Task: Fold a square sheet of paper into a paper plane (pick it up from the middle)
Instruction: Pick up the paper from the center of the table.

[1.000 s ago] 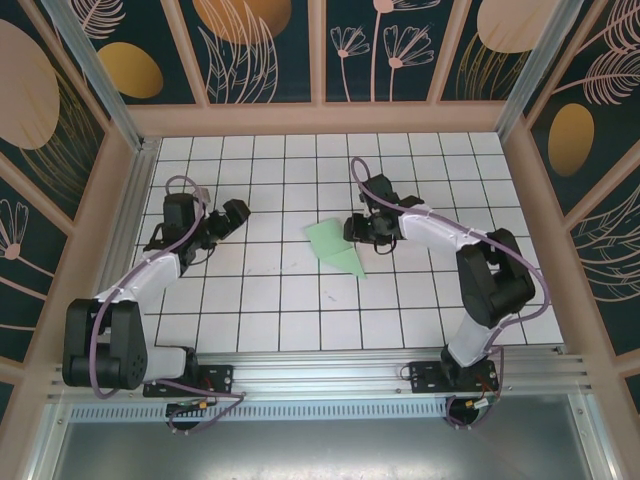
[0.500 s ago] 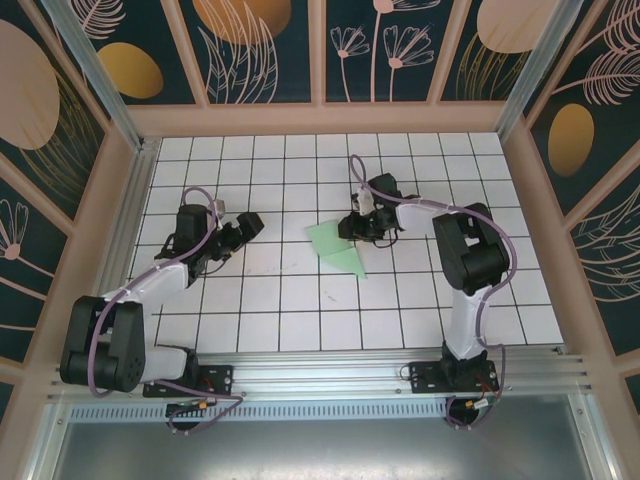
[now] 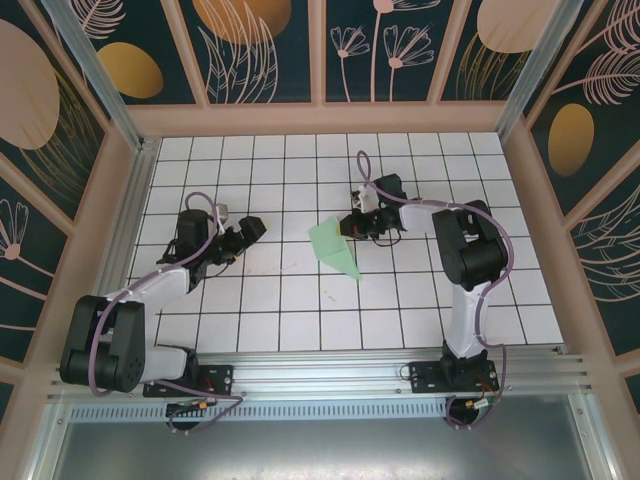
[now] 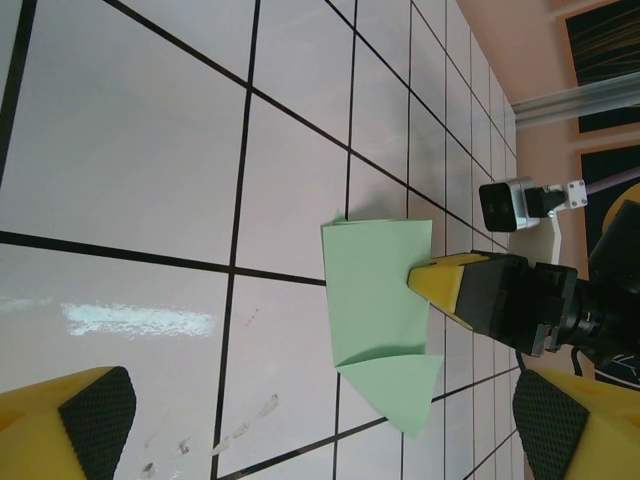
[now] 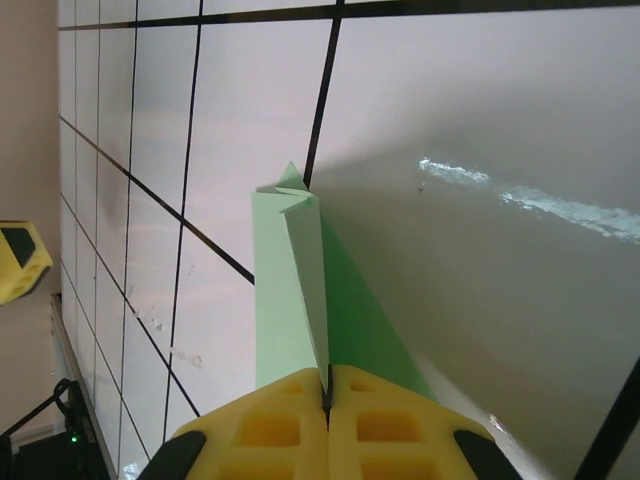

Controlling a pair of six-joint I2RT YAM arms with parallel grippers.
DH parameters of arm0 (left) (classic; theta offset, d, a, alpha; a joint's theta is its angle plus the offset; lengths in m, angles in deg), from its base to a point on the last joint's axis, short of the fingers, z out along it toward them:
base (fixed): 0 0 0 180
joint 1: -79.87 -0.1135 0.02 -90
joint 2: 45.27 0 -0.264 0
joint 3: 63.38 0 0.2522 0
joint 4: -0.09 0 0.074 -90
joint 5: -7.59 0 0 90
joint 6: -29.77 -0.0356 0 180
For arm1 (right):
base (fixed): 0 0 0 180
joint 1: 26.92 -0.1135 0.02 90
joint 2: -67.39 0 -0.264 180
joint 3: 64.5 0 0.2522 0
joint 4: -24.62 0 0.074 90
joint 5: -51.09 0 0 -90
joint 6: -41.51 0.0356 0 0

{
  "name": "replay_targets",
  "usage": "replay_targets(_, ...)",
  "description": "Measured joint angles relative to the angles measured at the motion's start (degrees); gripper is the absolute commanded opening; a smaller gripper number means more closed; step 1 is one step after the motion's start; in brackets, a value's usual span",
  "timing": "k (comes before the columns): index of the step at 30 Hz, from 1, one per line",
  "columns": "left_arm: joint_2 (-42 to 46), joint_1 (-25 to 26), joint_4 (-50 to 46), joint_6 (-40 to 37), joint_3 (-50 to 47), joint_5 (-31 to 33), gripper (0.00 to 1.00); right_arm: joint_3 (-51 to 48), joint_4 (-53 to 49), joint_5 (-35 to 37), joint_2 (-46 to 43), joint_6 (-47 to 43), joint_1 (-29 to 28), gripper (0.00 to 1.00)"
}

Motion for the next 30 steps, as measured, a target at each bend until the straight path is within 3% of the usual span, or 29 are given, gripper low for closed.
replay_targets(8,2.5,3.4,11.2,6.2,-8.3,-0.6,0.98,-9.9,19.4,-4.8,-3.3,22.9,-0.7,0.05)
replay_targets(17,3.4,10.4,30.6,13.8,-12.3,-0.3,0.96,-10.5,43.4,-5.8,-7.0,51.1,-3.5,0.05)
replay_targets(23,1.6,13.9,42.7,17.5,-12.3,2.6,0.74,-10.5,50.4,-4.1,-7.0,62.1,-6.6,0.05)
replay_targets(30,-0.5,15.2,48.6,18.9,-12.3,6.4,0.44,-10.8,57.7,-2.7,-7.0,70.6,-8.5,0.05)
